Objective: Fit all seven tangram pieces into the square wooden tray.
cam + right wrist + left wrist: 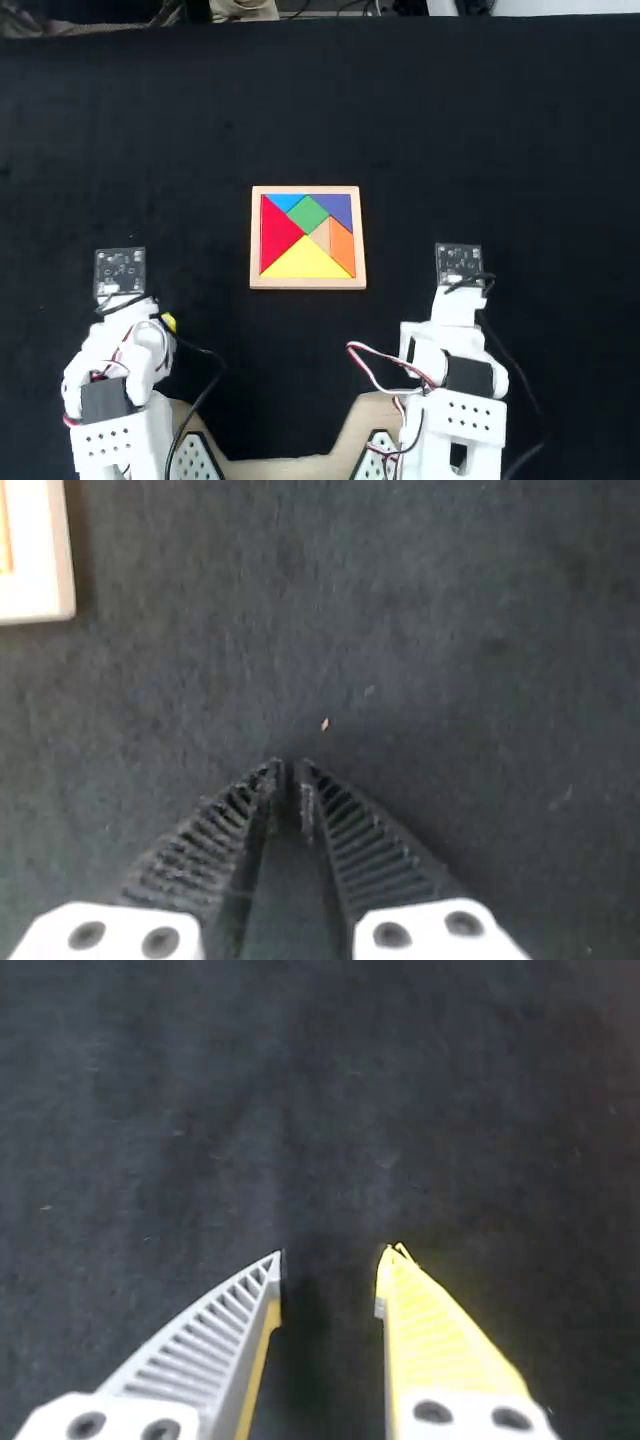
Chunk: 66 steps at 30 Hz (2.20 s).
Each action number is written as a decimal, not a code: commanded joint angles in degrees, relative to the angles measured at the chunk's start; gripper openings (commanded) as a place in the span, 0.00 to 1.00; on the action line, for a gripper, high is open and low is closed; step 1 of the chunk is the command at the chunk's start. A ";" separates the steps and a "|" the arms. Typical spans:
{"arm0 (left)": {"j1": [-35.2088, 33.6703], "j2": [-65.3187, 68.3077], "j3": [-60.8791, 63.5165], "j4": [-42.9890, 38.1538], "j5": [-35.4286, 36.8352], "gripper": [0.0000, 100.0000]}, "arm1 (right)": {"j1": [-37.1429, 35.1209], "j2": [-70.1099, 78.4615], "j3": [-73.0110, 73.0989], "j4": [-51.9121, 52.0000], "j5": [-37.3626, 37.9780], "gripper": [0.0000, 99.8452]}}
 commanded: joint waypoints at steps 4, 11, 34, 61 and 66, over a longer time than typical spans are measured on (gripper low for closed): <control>-1.98 -0.88 0.57 0.70 -0.53 0.16 | 4.84 -9.63 1.45 3.43 -0.44 0.01; -2.07 -0.88 0.57 0.70 -0.53 0.16 | 6.33 -19.91 1.98 8.62 -0.44 0.01; -2.15 -0.88 0.57 0.70 -0.53 0.16 | 6.42 -21.85 1.80 9.67 -0.26 0.01; -2.15 -0.88 0.57 0.70 -0.53 0.16 | 6.42 -21.85 1.80 9.67 -0.26 0.01; -2.15 -0.88 0.57 0.70 -0.53 0.16 | 6.42 -21.85 1.80 9.67 -0.26 0.01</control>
